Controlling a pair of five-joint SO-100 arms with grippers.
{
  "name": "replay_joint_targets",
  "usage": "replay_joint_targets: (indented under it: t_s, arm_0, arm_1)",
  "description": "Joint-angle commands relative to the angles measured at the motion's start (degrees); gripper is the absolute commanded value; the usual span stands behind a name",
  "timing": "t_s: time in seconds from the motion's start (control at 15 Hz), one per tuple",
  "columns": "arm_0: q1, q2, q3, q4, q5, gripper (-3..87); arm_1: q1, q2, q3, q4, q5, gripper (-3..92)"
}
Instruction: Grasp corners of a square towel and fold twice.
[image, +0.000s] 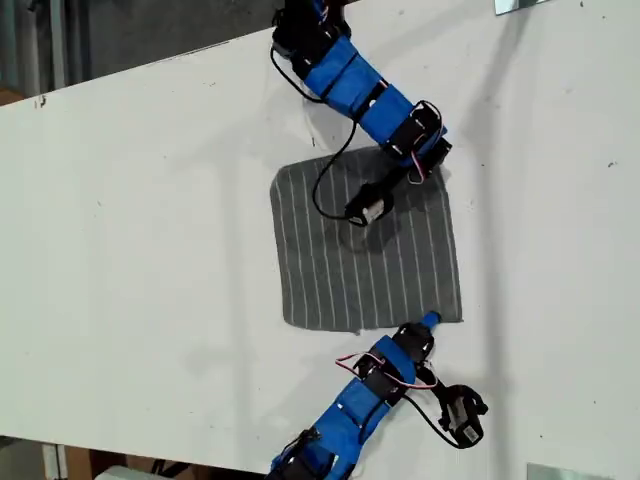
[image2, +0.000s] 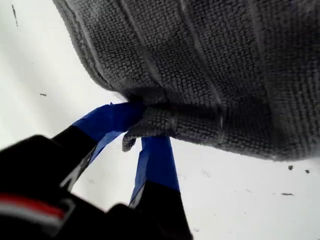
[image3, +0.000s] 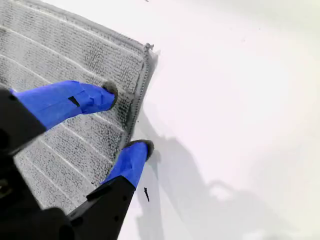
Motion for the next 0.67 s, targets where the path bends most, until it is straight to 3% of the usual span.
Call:
replay_joint_targets:
  t_s: [0.0, 0.4, 0.6]
  arm_0:
    - [-0.5, 0.6, -2.8, -0.4, 0.8, 19.2]
    - [0.3, -3.1, -8.2, -0.6, 1.1, 19.5]
    - [0.1, -14.9, -30.9, 12.7, 3.8, 19.9]
  arm_1:
    - [3.3, -0.4, -6.2, 4.0, -3.8, -0.1]
    - [4.7, -0.3, -6.9, 5.6, -5.6, -0.1]
    - [4.9, -0.5, -6.9, 5.7, -5.9, -0.1]
